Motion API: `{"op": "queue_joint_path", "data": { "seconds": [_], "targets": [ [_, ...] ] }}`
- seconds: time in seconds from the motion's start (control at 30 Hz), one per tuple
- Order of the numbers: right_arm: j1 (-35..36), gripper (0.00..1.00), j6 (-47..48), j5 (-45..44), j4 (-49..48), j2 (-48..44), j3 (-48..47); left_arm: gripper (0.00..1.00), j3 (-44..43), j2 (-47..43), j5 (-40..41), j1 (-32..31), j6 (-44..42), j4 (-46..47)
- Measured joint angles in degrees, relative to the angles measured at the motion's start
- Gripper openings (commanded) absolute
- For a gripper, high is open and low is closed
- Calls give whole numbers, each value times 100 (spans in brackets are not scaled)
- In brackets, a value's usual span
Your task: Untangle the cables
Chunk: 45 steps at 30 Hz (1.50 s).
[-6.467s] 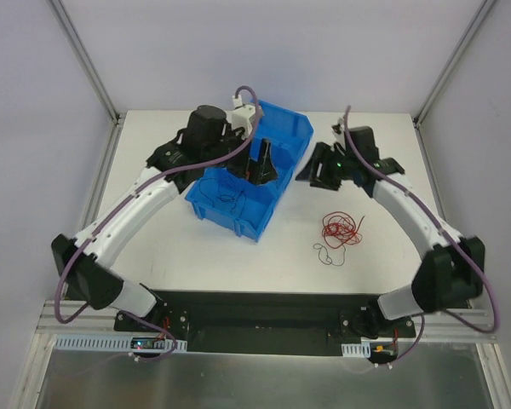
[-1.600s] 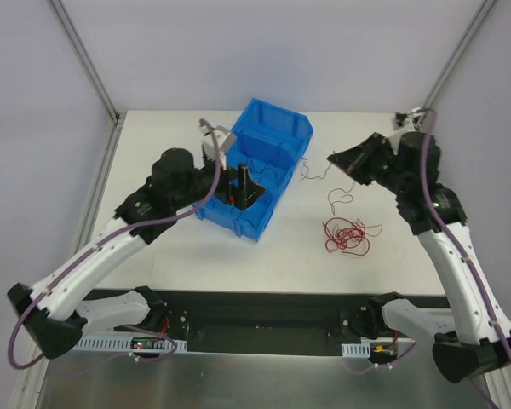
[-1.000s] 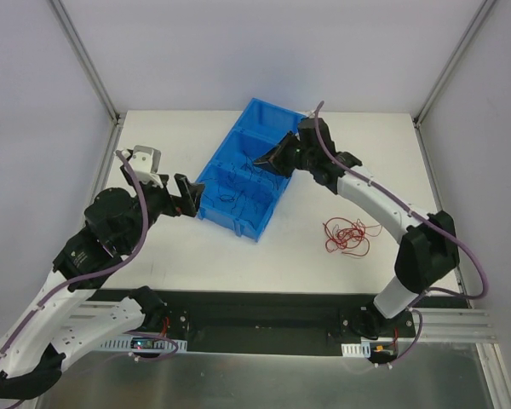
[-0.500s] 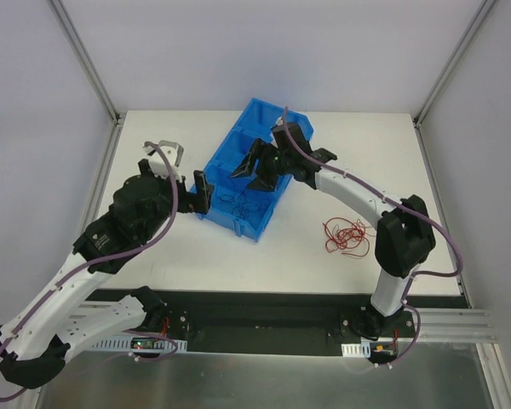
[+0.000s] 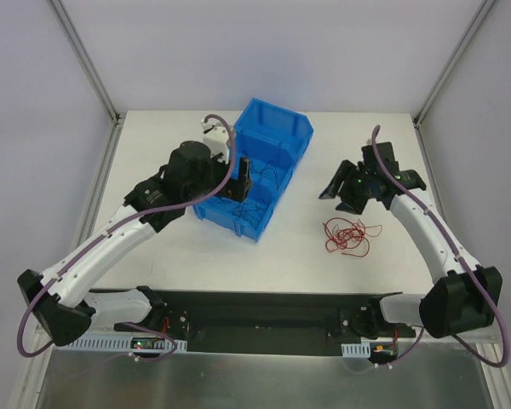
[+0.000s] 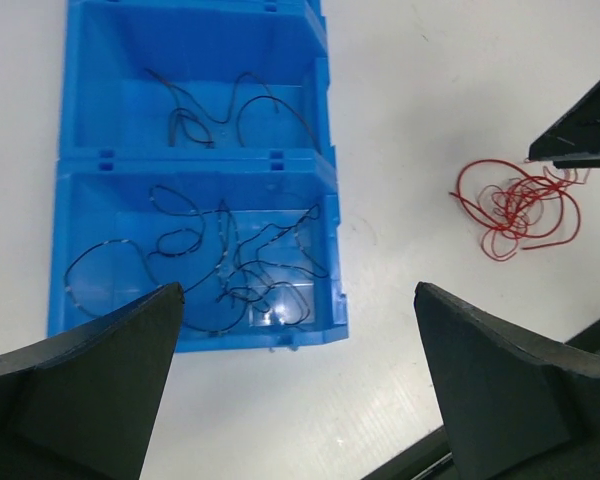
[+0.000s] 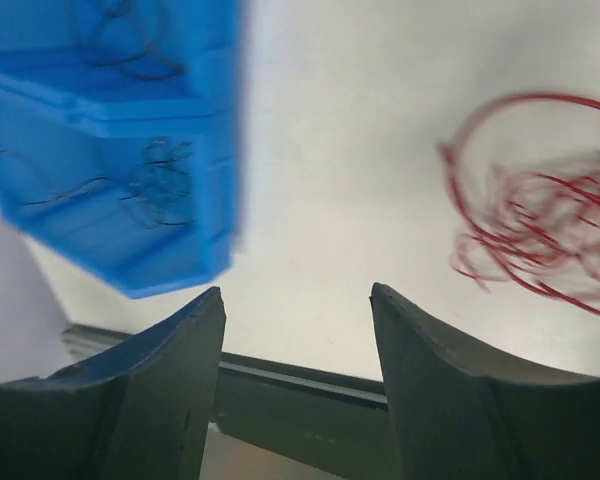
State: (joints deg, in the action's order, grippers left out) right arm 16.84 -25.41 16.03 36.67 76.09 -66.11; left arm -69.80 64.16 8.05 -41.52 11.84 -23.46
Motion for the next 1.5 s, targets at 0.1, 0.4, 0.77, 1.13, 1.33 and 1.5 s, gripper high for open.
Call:
{"op": "queue_joint_path", "data": {
  "seconds": [0.1, 0.4, 0.77, 1.13, 1.33, 1.5],
  "targets": [
    [-374, 62, 487, -588, 778, -380, 103, 99, -317, 542, -422, 0, 114, 52],
    [-1685, 58, 1307, -925, 1845, -610, 538, 95, -776, 1543, -1733, 0, 352, 7],
    [-1674, 39, 1281, -804, 1322, 487, 557, 93, -1001, 1639, -2321, 0, 426, -162],
    [-1652, 1, 1368, -575, 800, 1104, 549, 95, -1036, 1749, -2564, 2, 540, -264],
    [-1331, 0, 1596, -223, 811, 610, 431, 89, -1298, 2061, -3053, -9, 531, -293],
    [-1266, 0, 1517, 426, 841, -776, 431, 85, -1596, 2297, -3438, -136, 422, -212]
  ]
}}
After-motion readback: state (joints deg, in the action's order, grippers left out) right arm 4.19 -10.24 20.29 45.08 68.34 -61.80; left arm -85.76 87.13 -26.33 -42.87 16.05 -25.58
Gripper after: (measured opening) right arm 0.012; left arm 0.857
